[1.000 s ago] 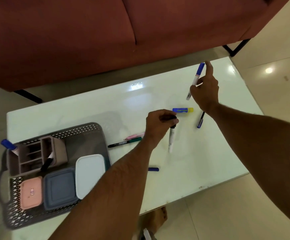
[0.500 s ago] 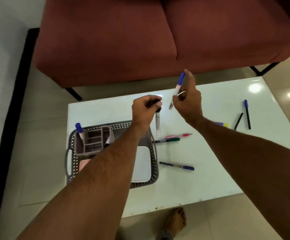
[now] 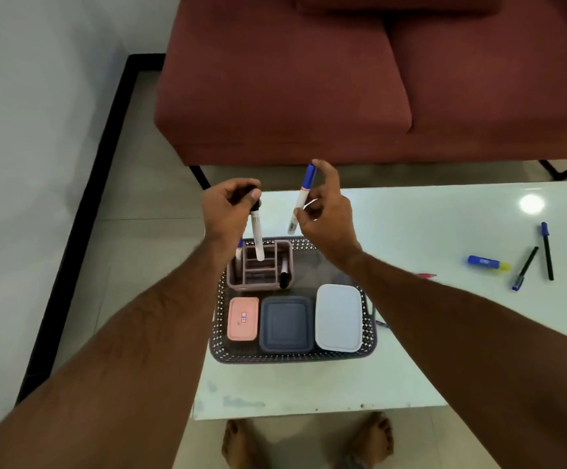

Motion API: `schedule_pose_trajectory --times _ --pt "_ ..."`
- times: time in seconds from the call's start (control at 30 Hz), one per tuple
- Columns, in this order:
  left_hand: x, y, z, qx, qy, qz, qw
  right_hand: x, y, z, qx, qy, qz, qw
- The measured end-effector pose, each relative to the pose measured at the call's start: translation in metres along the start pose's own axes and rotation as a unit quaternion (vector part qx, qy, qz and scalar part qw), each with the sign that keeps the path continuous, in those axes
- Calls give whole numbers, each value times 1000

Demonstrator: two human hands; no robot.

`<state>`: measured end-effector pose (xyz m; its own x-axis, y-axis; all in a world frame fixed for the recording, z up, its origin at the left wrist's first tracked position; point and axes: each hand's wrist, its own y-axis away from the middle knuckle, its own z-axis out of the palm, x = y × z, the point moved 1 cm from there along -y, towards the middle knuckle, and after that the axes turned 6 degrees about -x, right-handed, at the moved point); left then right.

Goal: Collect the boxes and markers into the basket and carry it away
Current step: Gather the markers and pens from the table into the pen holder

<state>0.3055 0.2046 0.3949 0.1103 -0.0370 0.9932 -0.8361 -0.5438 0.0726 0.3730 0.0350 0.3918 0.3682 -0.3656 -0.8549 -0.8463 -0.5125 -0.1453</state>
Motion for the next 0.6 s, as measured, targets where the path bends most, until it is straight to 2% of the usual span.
schedule_pose_trajectory --times 0.27,0.6 --pt "-22 9 -47 69 -6 2 998 5 18 39 -52 27 38 998" --pt "-56 35 -54 70 -31 -21 997 28 38 48 -62 89 28 994"
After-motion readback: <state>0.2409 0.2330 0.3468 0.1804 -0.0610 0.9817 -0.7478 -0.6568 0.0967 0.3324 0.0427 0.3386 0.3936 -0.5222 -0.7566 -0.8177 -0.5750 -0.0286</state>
